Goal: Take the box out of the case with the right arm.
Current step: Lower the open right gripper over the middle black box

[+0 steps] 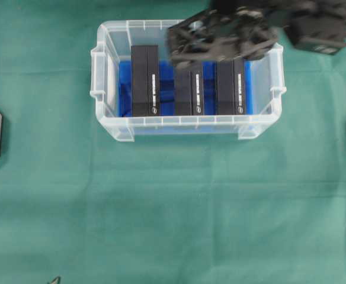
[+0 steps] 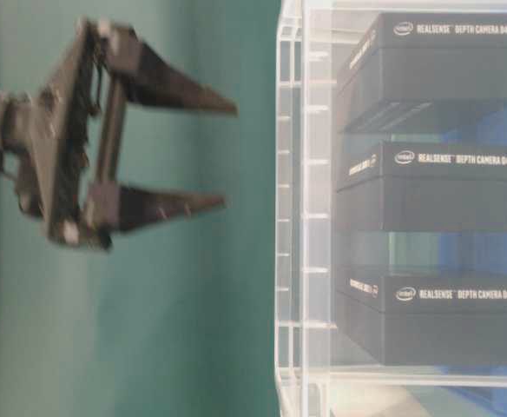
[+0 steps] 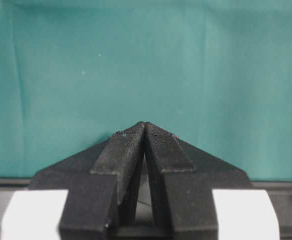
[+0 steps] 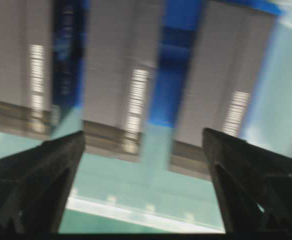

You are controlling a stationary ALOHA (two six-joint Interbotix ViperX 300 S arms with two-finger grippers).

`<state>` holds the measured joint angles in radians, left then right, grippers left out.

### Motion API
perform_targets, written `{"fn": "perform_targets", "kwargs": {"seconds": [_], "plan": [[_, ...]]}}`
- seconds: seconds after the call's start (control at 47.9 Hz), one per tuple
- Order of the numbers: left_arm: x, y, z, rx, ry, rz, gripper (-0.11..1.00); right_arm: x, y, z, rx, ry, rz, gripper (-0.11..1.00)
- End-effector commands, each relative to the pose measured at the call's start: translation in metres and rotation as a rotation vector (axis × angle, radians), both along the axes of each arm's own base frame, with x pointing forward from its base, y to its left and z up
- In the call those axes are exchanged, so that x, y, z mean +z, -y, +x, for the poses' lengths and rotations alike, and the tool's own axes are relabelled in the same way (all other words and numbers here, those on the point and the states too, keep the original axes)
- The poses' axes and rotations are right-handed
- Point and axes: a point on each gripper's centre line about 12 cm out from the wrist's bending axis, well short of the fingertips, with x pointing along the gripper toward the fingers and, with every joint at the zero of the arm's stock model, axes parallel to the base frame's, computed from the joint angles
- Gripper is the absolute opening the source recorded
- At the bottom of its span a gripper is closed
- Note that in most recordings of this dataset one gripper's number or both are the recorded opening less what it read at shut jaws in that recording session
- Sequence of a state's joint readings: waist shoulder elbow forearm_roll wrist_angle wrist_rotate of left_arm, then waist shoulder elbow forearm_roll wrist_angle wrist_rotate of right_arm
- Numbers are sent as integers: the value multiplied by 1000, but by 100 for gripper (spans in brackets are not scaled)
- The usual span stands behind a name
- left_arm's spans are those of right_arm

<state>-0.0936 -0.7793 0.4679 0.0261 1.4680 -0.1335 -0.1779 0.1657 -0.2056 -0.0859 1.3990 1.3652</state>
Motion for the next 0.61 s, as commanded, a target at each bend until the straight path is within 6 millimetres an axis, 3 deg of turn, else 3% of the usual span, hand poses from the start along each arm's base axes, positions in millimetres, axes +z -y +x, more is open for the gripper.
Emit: {"fn": "perform_targets", "kwargs": {"seconds": [0.0,0.188,0.585], "plan": [[8,0,0,-3,20,2,2,18,-1,12,8,65,-10,92],[7,0,0,-3,11,2,2,16,1,28,11,78,-14,92],[7,0,0,-2,8,1,2,15,0,22,15,25,-11,92]]}}
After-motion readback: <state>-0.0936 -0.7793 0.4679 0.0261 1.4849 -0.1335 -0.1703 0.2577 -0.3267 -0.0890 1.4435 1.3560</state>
